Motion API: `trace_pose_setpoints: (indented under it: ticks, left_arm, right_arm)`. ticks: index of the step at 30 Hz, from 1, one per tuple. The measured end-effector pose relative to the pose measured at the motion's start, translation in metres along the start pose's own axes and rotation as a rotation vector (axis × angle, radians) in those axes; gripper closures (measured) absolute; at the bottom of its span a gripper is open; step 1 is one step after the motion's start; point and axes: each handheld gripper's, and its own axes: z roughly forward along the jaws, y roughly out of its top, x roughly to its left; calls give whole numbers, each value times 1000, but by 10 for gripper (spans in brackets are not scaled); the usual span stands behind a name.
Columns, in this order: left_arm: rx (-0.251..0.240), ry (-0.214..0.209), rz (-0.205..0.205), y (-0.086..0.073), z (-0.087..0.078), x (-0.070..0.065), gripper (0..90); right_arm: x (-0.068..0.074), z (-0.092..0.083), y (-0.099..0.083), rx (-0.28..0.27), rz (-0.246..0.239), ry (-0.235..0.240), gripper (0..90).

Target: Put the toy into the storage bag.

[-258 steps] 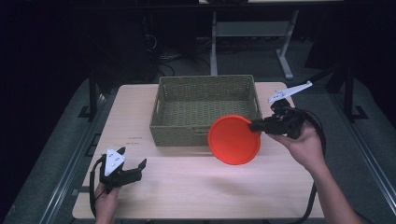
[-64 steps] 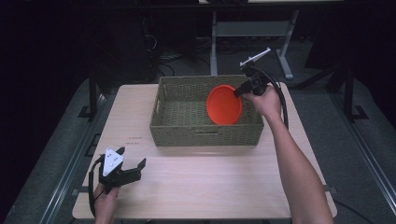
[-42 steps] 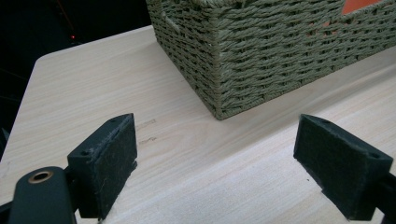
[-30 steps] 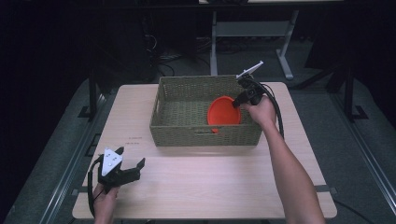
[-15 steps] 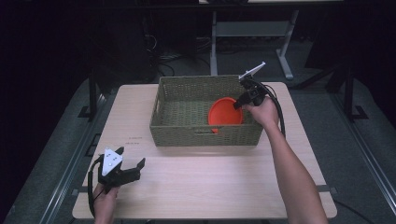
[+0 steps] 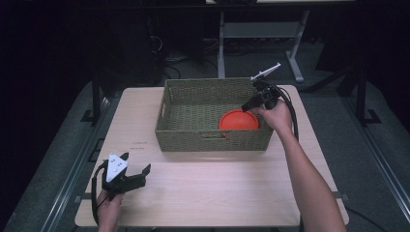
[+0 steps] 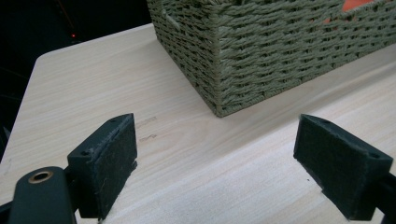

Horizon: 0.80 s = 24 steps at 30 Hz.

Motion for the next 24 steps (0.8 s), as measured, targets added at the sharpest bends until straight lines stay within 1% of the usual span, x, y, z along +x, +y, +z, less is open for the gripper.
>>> trace_pose_setpoints:
  ticks: [2,3,5,7,9,13,16,22,23,24]
  left_arm:
    - [-6,0,-2,0,-1,0,128]
    - [-6,0,-2,0,-1,0,128]
    - [-5,0,1,0,-1,0,128]
    - [-8,0,-2,0,0,0,128]
    - [-5,2,0,0,0,0,128]
    - [-2,0,0,0,0,0,128]
    - [-3,2,-4,0,0,-1,128]
    - [-5,5,-3,0,-1,0,128]
    - [-3,4,-4,0,-1,0,128]
    - [-2,4,-1,0,-1,0,128]
  right_arm:
    - [0,-2,-2,-2,-3,22,512]
    - [0,-2,-2,-2,-3,22,512]
    - [2,-8,-7,-17,-14,47,469]
    - [1,-14,-11,-42,-15,78,453]
    - [1,-23,-17,-74,-19,109,434]
    - [1,-35,-26,-89,-20,149,403]
    - [2,-41,-31,-101,-39,158,384]
    - [6,-51,-41,-116,-62,173,351]
    - [8,-56,-48,-124,-73,181,347]
    - [8,-57,-50,-127,-73,183,344]
